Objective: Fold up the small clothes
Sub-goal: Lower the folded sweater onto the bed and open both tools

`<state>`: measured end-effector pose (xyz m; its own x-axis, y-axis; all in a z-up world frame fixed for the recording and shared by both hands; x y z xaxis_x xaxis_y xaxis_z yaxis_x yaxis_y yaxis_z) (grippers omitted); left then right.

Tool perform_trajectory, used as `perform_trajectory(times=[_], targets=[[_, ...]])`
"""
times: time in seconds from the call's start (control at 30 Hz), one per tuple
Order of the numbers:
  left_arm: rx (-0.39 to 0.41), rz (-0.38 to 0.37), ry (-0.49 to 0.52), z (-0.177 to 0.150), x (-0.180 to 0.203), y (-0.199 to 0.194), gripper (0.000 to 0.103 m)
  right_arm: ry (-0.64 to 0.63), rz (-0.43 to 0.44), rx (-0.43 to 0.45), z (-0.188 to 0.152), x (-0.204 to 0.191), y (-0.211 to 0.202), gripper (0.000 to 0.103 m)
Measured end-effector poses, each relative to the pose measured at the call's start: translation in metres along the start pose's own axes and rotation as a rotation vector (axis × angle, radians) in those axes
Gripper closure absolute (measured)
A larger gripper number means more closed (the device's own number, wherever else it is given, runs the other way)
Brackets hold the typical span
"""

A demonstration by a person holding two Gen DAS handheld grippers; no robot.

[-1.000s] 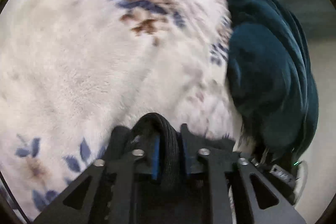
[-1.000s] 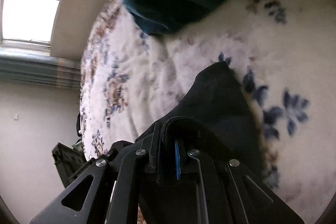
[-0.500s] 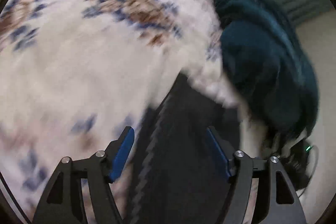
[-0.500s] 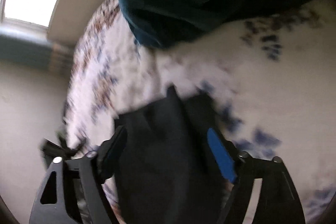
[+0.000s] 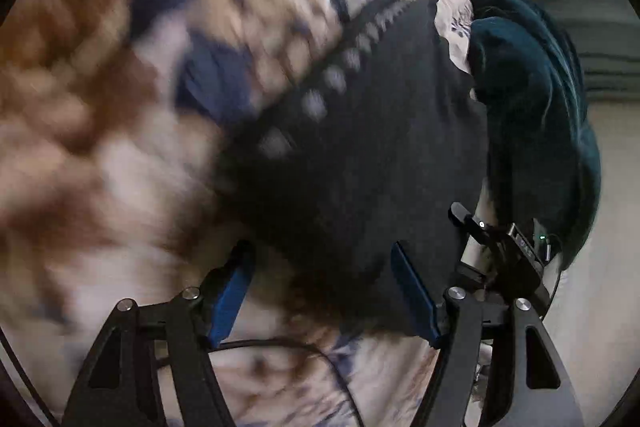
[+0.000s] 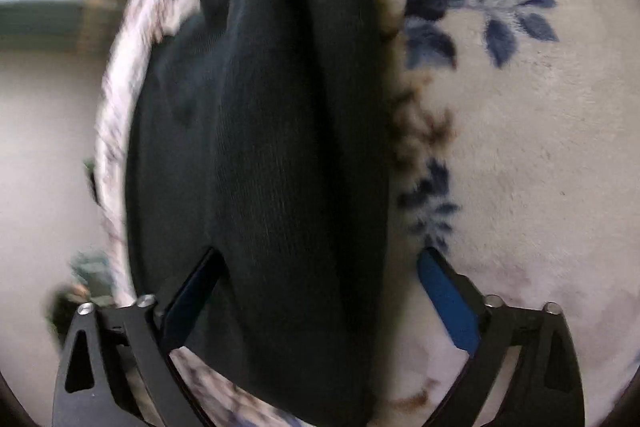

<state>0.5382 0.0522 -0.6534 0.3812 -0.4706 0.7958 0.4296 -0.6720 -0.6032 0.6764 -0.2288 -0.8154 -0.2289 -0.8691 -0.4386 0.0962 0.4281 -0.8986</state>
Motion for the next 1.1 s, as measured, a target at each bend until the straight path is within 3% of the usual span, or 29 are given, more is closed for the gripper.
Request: perform_trajectory(times=[0.03,0.07,0.17,0.23,0.27,0.3,0.33,0.37,0.4,0.5,0.63,0.73,0.83,0.9,0.97,1.03,1.1], targets=[[0.013,-0.014,-0.016,0.001,0.001,0.007,0.035,0.028,0.041,0.001,0.005,0.002,-0.001,0.041],[0.036,-0.055,-0.03,0.006,0.005,0.015,0.035,0.043,0.068,-0.003,0.008,0.003,-0.002,0.041],[0.123,-0.055,-0.068,0.023,0.007,0.026,0.035,0.099,0.113,-0.028,0.025,0.011,0.003,0.033],[0.158,-0.046,-0.069,0.029,0.012,0.026,0.046,0.127,0.163,-0.044,0.038,0.013,0.008,0.025],[0.165,-0.033,-0.039,0.031,0.017,0.024,0.062,0.134,0.177,-0.051,0.045,0.012,0.012,0.024],[0.167,-0.016,0.006,0.033,0.024,0.02,0.073,0.136,0.186,-0.057,0.05,0.009,0.015,0.024],[0.164,-0.016,0.04,0.035,0.031,0.017,0.075,0.132,0.191,-0.045,0.057,0.006,0.016,0.025],[0.157,-0.011,0.062,0.036,0.036,0.014,0.077,0.122,0.187,-0.025,0.06,0.003,0.016,0.035],[0.144,-0.002,0.086,0.038,0.039,0.011,0.079,0.103,0.156,-0.014,0.06,0.001,0.015,0.061],[0.102,0.017,0.154,0.049,0.049,-0.001,0.082,0.061,0.093,0.027,0.051,-0.003,0.011,0.071],[0.055,0.048,0.258,0.072,0.055,-0.029,0.082,0.128,0.139,0.066,0.021,-0.008,-0.01,0.075],[-0.016,0.053,0.309,0.087,0.053,-0.044,0.08,0.182,0.17,0.068,-0.03,-0.016,-0.021,0.076],[-0.103,0.084,0.332,0.09,0.034,-0.044,0.063,0.232,0.157,0.068,-0.107,-0.032,-0.03,0.076],[-0.101,0.118,0.296,0.087,0.015,-0.052,0.043,0.286,0.156,0.045,-0.148,-0.042,-0.027,0.07],[-0.073,0.091,0.234,0.079,0.002,-0.063,0.042,0.315,0.128,-0.014,-0.17,-0.055,-0.007,0.064],[-0.028,0.073,0.171,0.067,-0.011,-0.077,0.037,0.33,0.076,-0.047,-0.182,-0.046,-0.001,0.048],[0.0,0.038,0.106,0.049,-0.025,-0.081,0.036,0.393,0.077,0.006,-0.18,-0.023,-0.014,0.021]])
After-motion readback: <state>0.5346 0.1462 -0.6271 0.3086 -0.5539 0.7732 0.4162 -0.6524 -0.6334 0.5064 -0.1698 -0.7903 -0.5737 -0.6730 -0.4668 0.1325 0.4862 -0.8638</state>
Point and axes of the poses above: each gripper's, at about its wrist camera, not at the fingertips, and y roughly the way its jaws point, x to its right, z to its top, the point moved 7 cm from there along y, roughly the way its jaws point, and after that the axes turned 11 degrees about -z, right-handed, at the moved point
